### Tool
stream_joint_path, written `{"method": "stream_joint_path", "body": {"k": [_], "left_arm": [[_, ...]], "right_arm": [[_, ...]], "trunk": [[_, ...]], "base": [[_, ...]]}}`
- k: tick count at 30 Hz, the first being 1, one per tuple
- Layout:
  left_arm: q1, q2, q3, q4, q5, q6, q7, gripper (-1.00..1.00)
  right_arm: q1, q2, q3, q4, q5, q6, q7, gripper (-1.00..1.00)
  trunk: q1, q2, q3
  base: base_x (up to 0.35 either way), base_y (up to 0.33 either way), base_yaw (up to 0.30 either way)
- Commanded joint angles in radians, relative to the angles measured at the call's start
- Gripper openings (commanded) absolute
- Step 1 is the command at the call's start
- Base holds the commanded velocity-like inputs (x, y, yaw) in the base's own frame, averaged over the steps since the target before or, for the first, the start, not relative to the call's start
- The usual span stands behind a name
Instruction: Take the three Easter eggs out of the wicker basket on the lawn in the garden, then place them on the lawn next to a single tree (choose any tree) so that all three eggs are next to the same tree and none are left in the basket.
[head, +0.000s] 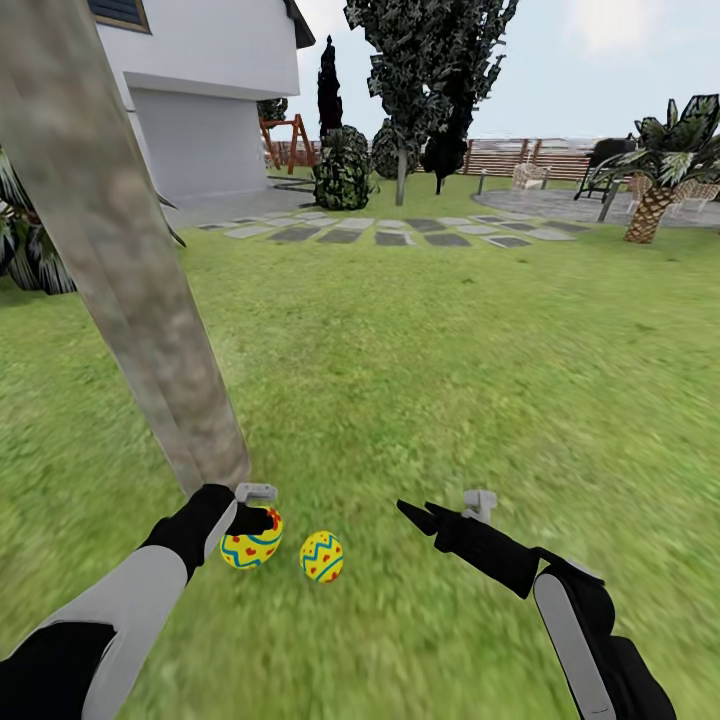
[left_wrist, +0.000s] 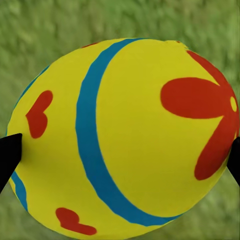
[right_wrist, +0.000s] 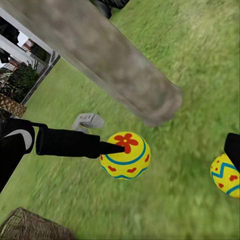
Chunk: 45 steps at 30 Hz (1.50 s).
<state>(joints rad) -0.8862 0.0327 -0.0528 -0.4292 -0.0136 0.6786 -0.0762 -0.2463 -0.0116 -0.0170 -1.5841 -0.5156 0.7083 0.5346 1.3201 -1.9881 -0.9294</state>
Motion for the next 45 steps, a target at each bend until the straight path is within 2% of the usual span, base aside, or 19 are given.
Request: {"method": "stream_joint_path", "body": {"k": [1, 9, 17, 35, 37, 39, 40, 45], "left_arm": [[0.0, 0.001, -0.005, -0.002, -0.002, 0.004, -0.005, -1.0], [0.0, 0.001, -0.006, -0.002, 0.0, -0.007, -0.007, -1.0], [0.001, 0.001, -0.006, -0.002, -0.002, -0.065, -0.007, -1.0], [0.001, 0.001, -0.007, -0.001, -0.014, -0.112, 0.004, -1.0], [0.001, 0.001, -0.006, 0.0, -0.015, -0.107, 0.037, -1.0], [0.001, 0.0, -0.006, 0.0, -0.009, -0.1, 0.137, -1.0], [0.001, 0.0, -0.005, 0.0, -0.008, -0.099, 0.157, -1.0], [0.001, 0.0, -0.006, -0.001, -0.005, -0.097, 0.19, -1.0]], "right_arm": [[-0.001, 0.0, -0.001, -0.001, -0.004, 0.008, 0.001, 1.0], [-0.001, 0.0, -0.002, -0.001, -0.004, 0.008, 0.001, 1.0], [-0.001, 0.0, -0.001, -0.001, -0.004, 0.01, -0.001, 1.0], [-0.001, -0.001, -0.002, -0.001, -0.004, 0.013, -0.002, 1.0], [-0.001, -0.001, -0.002, -0.001, -0.003, 0.013, -0.002, 1.0], [-0.001, -0.001, -0.002, -0.001, -0.004, 0.012, -0.001, 1.0], [-0.001, -0.001, -0.003, -0.001, -0.004, 0.012, -0.002, 1.0], [0.0, 0.0, 0.0, -0.001, -0.005, 0.008, 0.001, 1.0]], "trunk": [[0.004, -0.008, -0.004], [0.034, -0.064, -0.029], [0.065, -0.12, -0.054], [0.134, -0.246, -0.111], [0.142, -0.26, -0.117], [0.149, -0.274, -0.123], [0.153, -0.281, -0.126], [0.172, -0.316, -0.142]], "base": [[0.0, 0.0, 0.0], [0.0, 0.0, 0.0], [0.0, 0.0, 0.0], [0.0, 0.0, 0.0], [0.0, 0.0, 0.0], [0.0, 0.0, 0.0], [0.0, 0.0, 0.0], [0.0, 0.0, 0.0]]}}
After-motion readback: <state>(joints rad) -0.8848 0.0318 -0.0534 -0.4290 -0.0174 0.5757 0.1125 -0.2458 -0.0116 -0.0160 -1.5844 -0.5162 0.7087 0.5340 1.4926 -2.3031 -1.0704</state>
